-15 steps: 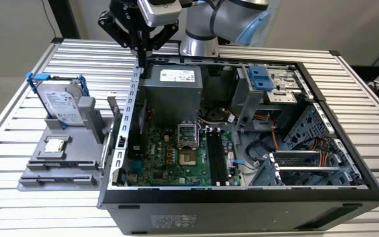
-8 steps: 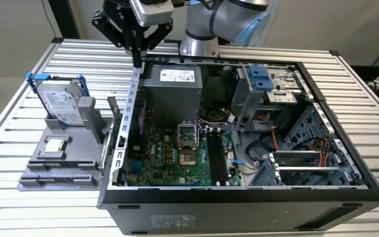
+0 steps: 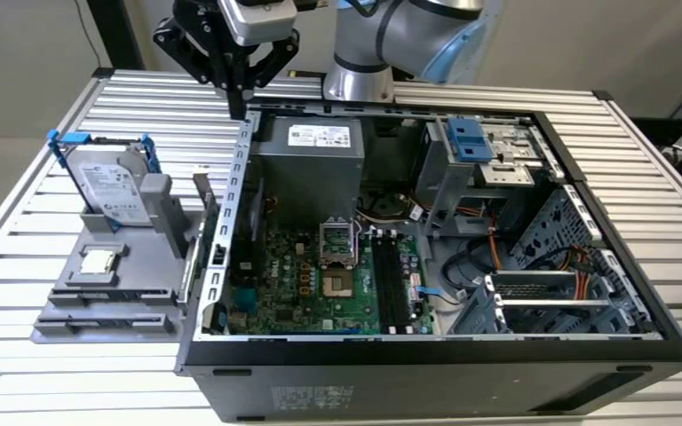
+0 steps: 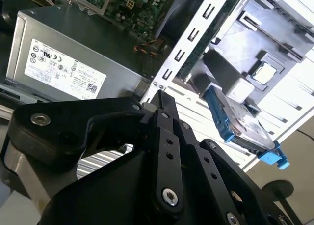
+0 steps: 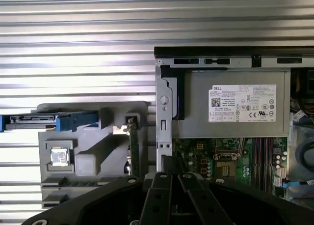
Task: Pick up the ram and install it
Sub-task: 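Reach for the ram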
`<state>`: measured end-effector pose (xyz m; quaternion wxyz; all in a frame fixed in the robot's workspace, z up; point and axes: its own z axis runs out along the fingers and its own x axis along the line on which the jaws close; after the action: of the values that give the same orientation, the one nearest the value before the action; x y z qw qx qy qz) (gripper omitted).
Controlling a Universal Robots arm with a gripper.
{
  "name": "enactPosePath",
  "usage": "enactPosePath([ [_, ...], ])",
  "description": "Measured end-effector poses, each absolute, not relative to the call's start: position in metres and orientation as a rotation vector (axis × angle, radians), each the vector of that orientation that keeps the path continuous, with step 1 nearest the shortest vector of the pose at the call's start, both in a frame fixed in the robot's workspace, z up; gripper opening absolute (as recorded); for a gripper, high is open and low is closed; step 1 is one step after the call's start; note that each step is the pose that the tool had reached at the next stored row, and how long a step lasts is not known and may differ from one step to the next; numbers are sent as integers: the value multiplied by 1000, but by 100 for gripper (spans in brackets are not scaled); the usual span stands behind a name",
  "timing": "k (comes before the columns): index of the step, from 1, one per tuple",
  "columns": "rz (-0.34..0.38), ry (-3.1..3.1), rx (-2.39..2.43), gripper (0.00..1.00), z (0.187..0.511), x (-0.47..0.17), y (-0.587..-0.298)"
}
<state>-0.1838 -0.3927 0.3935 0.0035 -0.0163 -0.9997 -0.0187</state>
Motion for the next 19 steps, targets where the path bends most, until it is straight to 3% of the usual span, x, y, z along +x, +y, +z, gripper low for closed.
enactPosePath([
  [19, -59, -3134, -51, 0, 393, -202, -390],
])
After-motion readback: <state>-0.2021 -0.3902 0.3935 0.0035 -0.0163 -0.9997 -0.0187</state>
